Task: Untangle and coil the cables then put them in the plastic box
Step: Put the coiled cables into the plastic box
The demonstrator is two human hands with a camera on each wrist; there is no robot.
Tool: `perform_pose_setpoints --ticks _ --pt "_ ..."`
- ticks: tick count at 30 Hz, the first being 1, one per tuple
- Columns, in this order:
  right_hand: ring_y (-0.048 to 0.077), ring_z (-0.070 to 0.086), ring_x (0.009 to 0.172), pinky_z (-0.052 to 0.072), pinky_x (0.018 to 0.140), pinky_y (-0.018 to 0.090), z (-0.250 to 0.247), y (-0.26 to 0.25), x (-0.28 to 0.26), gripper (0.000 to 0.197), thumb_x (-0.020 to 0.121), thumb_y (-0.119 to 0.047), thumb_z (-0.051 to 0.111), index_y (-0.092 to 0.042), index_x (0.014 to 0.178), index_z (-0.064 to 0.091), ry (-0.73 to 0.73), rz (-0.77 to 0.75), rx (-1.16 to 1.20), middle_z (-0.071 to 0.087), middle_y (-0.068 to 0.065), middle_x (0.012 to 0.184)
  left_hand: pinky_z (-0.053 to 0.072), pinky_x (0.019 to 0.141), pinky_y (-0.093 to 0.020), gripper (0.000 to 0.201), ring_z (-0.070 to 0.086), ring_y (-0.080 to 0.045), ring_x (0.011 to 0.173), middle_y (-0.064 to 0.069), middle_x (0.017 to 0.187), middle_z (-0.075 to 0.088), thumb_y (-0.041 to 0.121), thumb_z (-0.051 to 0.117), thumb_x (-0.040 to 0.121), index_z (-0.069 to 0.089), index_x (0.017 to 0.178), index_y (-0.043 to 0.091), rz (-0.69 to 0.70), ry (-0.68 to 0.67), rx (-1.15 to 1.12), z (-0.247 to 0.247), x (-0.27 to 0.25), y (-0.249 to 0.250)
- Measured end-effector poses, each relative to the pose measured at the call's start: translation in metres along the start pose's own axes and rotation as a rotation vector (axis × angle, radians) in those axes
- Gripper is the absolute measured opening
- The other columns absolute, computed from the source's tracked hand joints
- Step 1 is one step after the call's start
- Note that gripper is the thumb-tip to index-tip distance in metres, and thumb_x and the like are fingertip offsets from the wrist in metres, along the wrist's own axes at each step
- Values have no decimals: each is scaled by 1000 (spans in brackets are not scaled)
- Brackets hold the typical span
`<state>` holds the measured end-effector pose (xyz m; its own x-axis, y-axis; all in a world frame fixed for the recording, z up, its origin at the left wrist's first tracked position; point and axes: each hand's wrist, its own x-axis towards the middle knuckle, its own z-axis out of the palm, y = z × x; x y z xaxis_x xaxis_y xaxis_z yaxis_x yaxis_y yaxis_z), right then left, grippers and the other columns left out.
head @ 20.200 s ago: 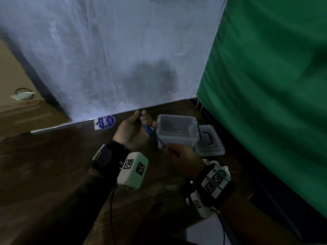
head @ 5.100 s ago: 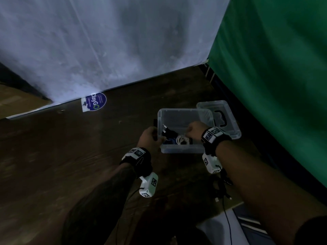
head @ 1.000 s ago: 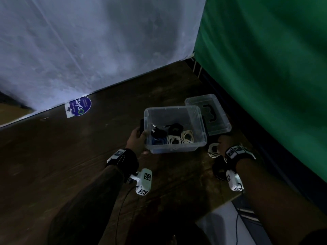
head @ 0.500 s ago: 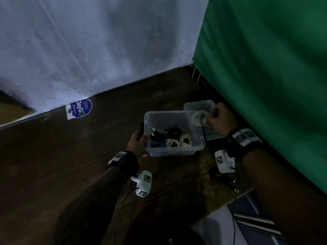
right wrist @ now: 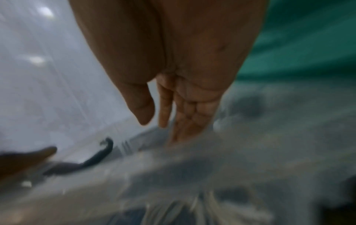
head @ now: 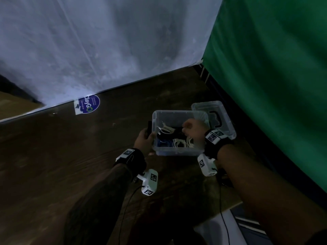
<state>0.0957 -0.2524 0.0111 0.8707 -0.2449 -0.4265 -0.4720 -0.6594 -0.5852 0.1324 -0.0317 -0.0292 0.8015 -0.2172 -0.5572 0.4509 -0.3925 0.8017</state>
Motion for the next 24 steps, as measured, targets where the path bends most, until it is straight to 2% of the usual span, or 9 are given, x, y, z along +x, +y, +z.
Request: perform_pose_setpoints --ticks 3,5,7,9,13,16,19,21,24 --pt "15 64 82 49 67 24 -32 25 -29 8 94 -18 61 -16 99 67 179 -63 82 68 0 90 59 70 -40 54 66 -27 95 -4 120 58 45 54 94 36 141 27 -12 3 -22 2 1 -2" --pt "20 64 83 47 69 25 -53 56 -44 8 93 -19 62 -17 97 69 308 -38 74 68 4 92 58 79 -44 54 65 -27 99 -4 121 57 45 54 94 37 142 25 9 10 -19 3 2 -4" --pt "25 64 90 42 74 25 -68 96 -55 9 91 -19 64 -15 96 69 378 73 -2 70 11 99 55 88 -49 55 63 -28 104 -4 123 57 45 54 94 37 142 23 25 16 -33 4 3 -6" --pt "29 64 97 42 78 26 -71 134 -65 14 90 -22 64 -12 99 68 322 237 -118 69 14 108 54 90 -51 53 63 -30 104 -7 125 58 44 54 94 39 140 22 31 22 -49 6 3 -8" --pt "31 61 110 46 85 27 -45 195 -78 33 91 -30 65 -5 113 65 41 456 -285 62 12 124 56 86 -48 47 65 -29 100 -6 120 60 39 52 96 41 138 20 55 46 -44 7 2 -9" --pt "31 55 121 46 101 36 -16 225 -74 56 80 -39 73 -9 125 60 17 538 -338 55 14 137 57 82 -45 49 65 -28 100 -6 122 60 42 52 95 41 139 22 58 36 -16 7 1 -9" --pt "33 55 121 45 99 33 -5 214 -70 46 89 -28 66 -5 128 58 64 559 -332 56 18 134 57 81 -44 52 65 -29 100 -6 124 59 44 52 95 39 140 22 49 38 -7 6 1 -9" --pt "33 57 118 46 95 33 -4 207 -65 35 95 -23 61 -1 122 61 55 543 -298 59 20 130 58 73 -38 50 66 -27 98 -5 122 59 43 51 96 39 139 22 50 38 4 6 0 -8" --pt "30 62 96 51 86 35 -19 194 -61 21 87 -31 63 -10 84 66 67 489 -203 66 17 114 57 60 -33 48 67 -28 90 -7 119 60 43 50 96 39 138 22 41 34 20 6 0 -6"
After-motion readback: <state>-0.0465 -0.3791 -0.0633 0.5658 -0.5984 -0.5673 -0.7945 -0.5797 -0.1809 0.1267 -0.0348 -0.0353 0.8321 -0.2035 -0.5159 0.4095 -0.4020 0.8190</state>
